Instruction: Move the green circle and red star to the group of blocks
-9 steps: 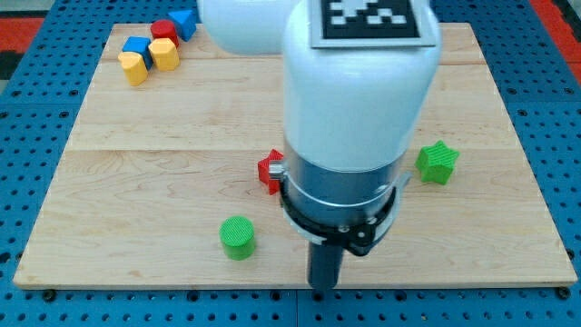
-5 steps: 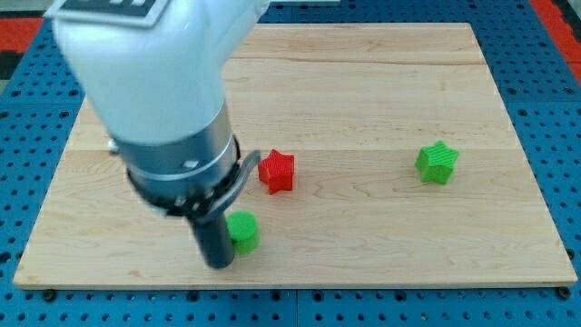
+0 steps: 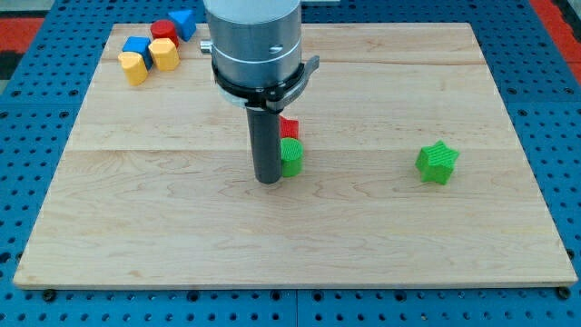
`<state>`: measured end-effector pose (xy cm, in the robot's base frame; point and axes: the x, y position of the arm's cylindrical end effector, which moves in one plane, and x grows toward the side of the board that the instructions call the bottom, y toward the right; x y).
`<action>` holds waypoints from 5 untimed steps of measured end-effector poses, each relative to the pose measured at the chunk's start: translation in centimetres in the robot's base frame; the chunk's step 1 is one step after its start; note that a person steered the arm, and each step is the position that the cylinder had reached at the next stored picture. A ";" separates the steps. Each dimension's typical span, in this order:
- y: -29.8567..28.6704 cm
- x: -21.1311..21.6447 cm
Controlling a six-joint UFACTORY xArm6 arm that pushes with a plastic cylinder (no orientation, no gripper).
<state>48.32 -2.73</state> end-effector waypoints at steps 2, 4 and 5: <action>2.3 3.2; 10.7 0.7; 9.4 -2.2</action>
<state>46.13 6.67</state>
